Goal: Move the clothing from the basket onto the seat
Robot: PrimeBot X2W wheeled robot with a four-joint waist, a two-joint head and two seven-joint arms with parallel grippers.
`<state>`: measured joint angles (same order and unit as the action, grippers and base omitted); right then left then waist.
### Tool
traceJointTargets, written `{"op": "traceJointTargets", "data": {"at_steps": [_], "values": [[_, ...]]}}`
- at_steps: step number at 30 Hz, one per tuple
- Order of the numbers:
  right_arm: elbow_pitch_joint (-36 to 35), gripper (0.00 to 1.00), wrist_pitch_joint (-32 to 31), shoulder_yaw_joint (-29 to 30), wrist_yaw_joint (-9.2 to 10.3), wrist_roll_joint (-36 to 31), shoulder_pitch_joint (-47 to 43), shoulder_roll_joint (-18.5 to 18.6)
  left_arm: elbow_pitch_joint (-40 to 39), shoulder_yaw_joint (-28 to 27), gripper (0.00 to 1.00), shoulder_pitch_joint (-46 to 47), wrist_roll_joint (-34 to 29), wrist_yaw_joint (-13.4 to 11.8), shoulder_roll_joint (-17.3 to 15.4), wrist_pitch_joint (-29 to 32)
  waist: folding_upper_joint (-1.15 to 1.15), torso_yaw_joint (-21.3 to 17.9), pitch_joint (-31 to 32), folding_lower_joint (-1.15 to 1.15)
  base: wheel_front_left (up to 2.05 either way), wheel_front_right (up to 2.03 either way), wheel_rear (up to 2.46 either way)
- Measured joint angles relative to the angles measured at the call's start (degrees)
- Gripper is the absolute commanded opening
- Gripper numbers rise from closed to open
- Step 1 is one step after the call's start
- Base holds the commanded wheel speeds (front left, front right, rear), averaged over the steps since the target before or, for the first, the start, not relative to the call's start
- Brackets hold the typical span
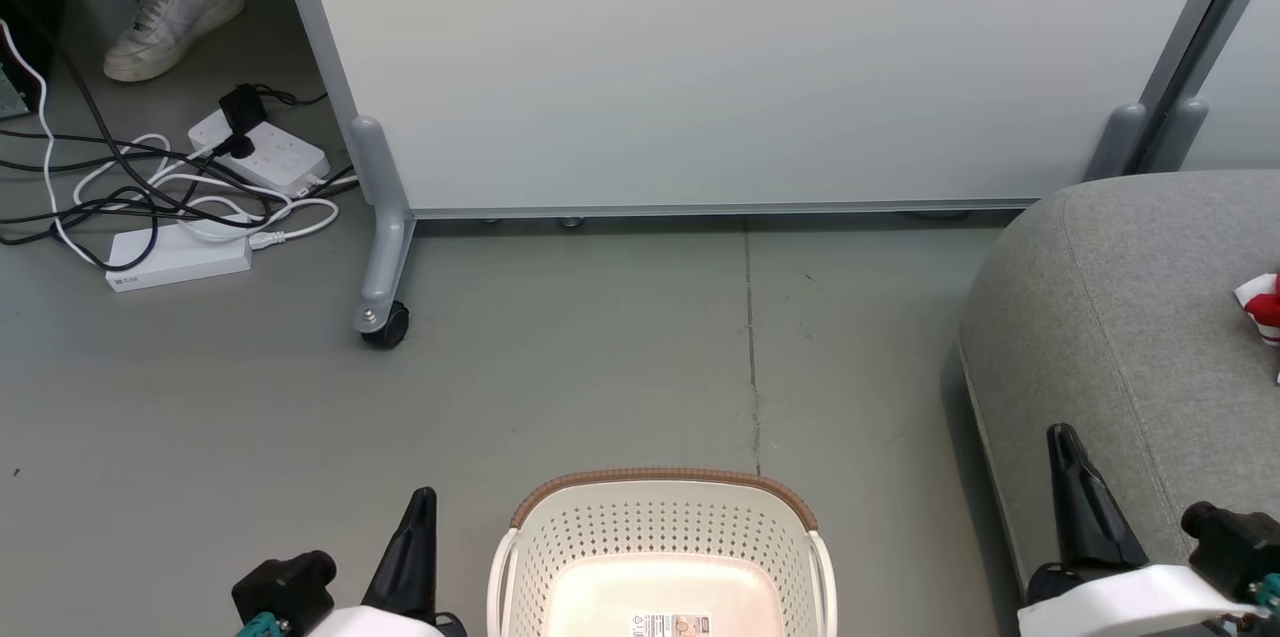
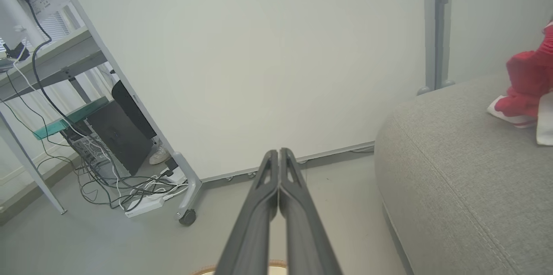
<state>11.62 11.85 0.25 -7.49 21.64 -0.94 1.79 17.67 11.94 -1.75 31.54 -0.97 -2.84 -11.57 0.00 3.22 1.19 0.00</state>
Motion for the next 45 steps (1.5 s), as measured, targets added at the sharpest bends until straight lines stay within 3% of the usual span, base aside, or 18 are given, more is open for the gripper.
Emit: {"op": "traceJointTargets", "data": {"at_steps": [15, 45], "values": [[-1.65, 0.0, -2.94, 1.68, 0.0, 14.56, -0.81, 0.11, -0.31, -2.36, 0.0, 1.87, 12.71, 1.58, -0.23, 3.7, 0.0, -0.43, -0.15, 0.0, 0.0, 0.0, 0.0], [-3.98, 0.0, -7.58, 4.47, 0.07, 36.95, -1.74, 0.38, -0.97, -6.28, 0.0, 4.55, 32.36, 4.27, -0.6, 9.59, 0.0, -1.25, -0.45, 0.0, 0.0, 0.0, 0.0]]}}
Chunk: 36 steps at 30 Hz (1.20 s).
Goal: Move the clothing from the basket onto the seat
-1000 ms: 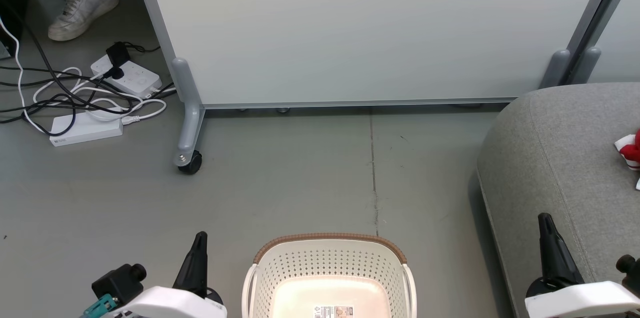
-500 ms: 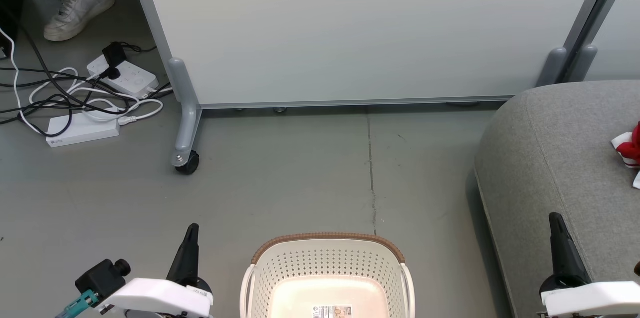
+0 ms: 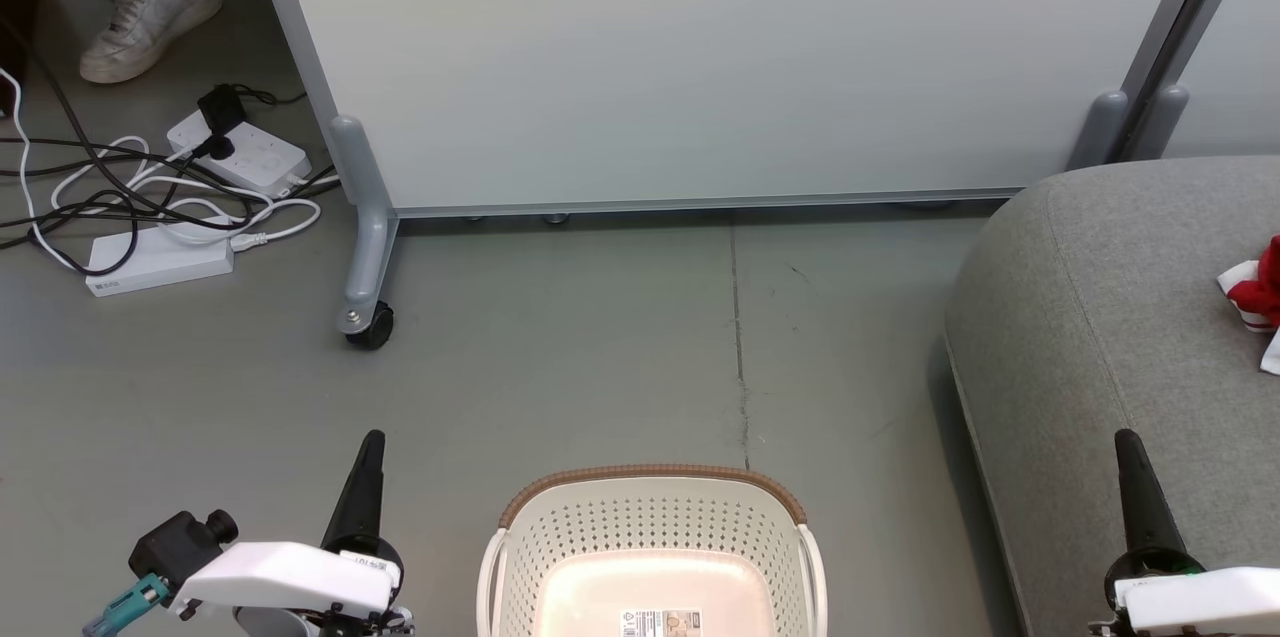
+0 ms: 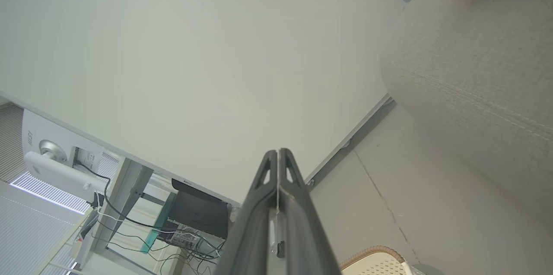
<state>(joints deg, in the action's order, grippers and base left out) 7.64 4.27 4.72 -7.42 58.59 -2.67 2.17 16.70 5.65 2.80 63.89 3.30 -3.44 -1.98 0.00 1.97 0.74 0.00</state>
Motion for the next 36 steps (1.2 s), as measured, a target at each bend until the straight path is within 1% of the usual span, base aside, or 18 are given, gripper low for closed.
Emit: {"op": "traceJointTargets", "data": {"at_steps": [13, 36], "values": [[-1.11, 0.0, -1.81, 0.83, 0.01, 8.81, -0.26, 0.12, -0.3, -1.57, 0.0, 1.15, 7.56, 1.01, -0.14, 2.44, 0.0, -0.4, -0.15, 0.0, 0.0, 0.0, 0.0], [-2.4, 0.0, -4.33, 2.29, 0.01, 21.01, -0.68, 0.35, -0.74, -3.88, 0.0, 2.5, 18.08, 2.43, -0.38, 5.8, 0.0, -1.05, -0.38, 0.0, 0.0, 0.0, 0.0]]}}
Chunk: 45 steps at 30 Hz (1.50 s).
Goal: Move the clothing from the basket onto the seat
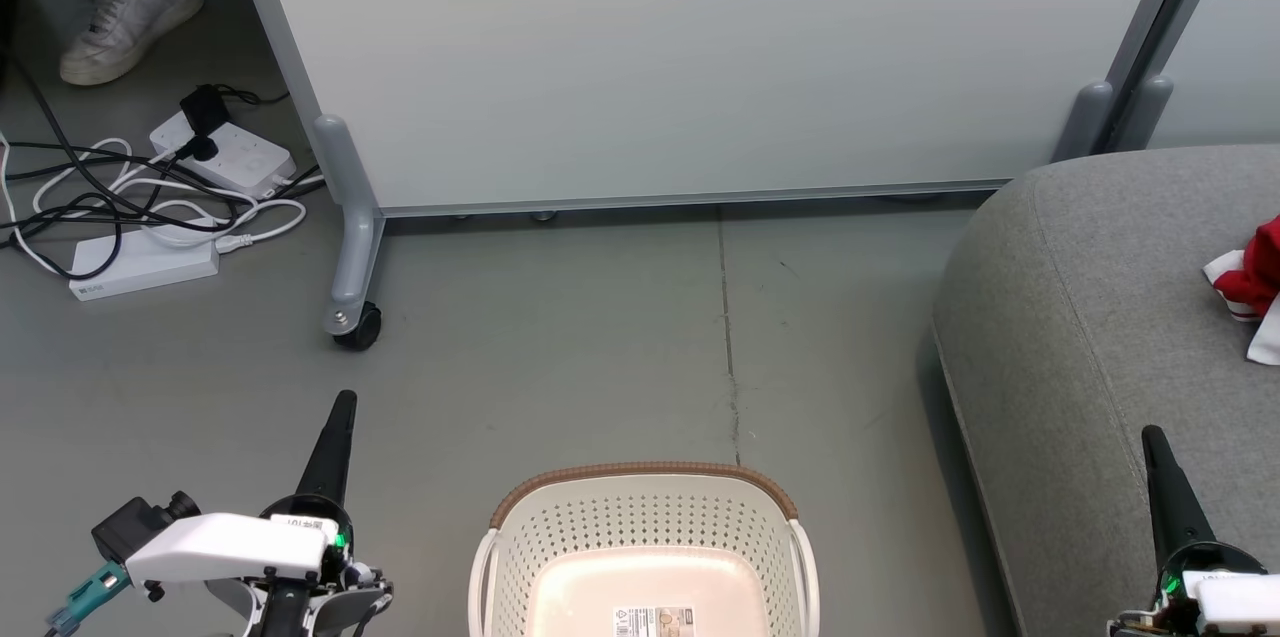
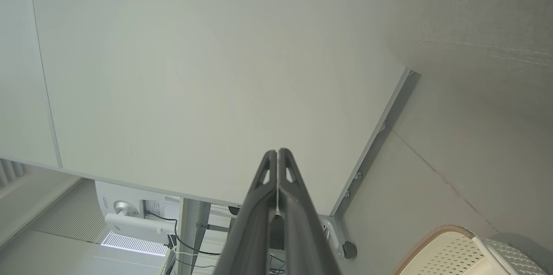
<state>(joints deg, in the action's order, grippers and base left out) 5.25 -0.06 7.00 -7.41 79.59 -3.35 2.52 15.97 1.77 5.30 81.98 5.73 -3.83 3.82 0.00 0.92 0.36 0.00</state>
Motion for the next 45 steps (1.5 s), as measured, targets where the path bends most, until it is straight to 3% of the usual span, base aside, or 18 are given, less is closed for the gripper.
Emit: {"op": "traceJointTargets", "data": {"at_steps": [34, 45], "values": [[-1.43, 0.0, -2.92, 1.58, 0.0, 14.16, -0.73, 0.38, -0.47, -2.76, 0.0, 1.96, 11.91, 1.7, -0.09, 3.82, 0.0, -0.93, -0.34, 0.0, 0.0, 0.0, 0.0], [-1.48, 0.0, -2.92, 1.6, 0.0, 14.23, -0.74, 0.42, -0.52, -2.86, 0.0, 1.99, 11.92, 1.7, -0.07, 3.99, 0.0, -0.93, -0.34, 0.0, 0.0, 0.0, 0.0]]}}
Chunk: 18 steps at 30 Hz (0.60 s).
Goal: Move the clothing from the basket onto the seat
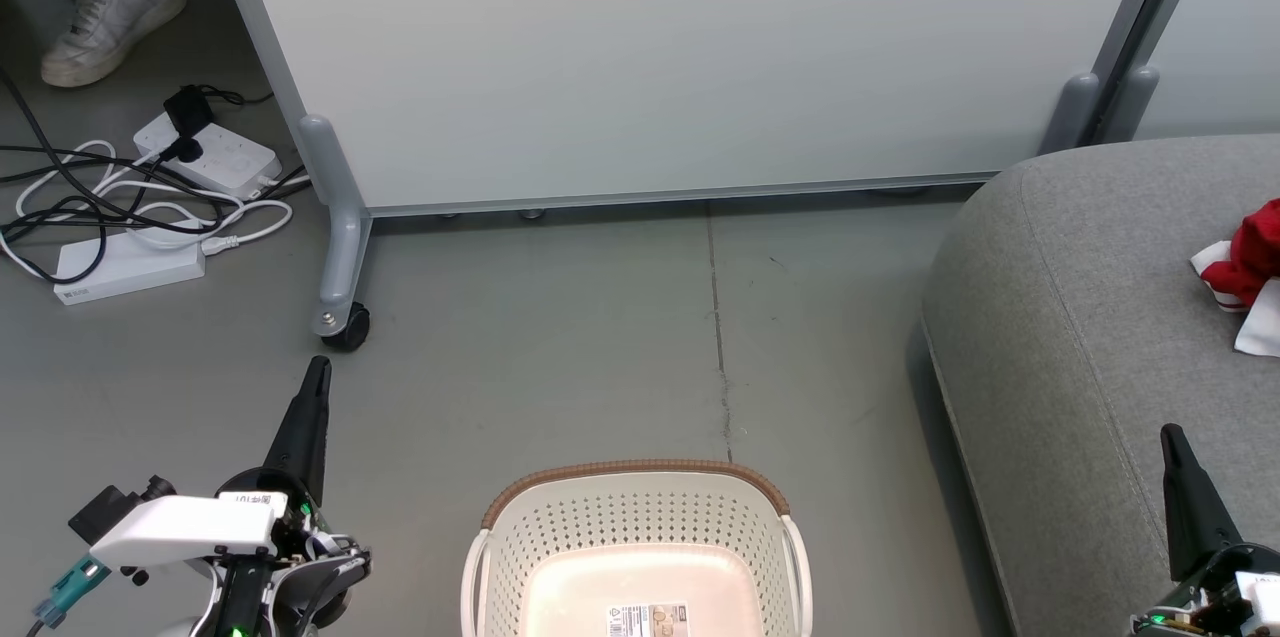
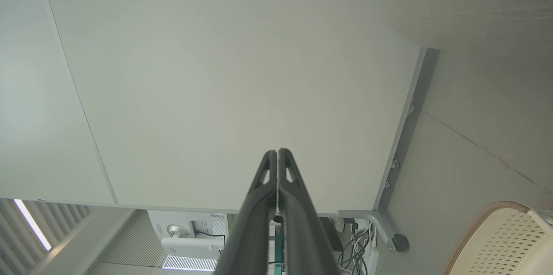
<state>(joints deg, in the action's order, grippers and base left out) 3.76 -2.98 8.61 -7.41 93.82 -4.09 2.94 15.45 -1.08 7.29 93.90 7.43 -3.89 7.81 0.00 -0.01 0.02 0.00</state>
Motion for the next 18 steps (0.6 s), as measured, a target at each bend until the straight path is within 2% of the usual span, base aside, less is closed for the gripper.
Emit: {"op": "traceJointTargets", "data": {"at_steps": [18], "values": [[-0.01, 0.0, 0.0, -0.02, 0.0, 0.0, -0.01, 0.05, -0.03, -0.16, 0.0, 0.0, -0.02, 0.01, 0.12, 0.22, 0.0, 0.0, 0.0, 0.0, 0.0, 0.0, 0.0]]}}
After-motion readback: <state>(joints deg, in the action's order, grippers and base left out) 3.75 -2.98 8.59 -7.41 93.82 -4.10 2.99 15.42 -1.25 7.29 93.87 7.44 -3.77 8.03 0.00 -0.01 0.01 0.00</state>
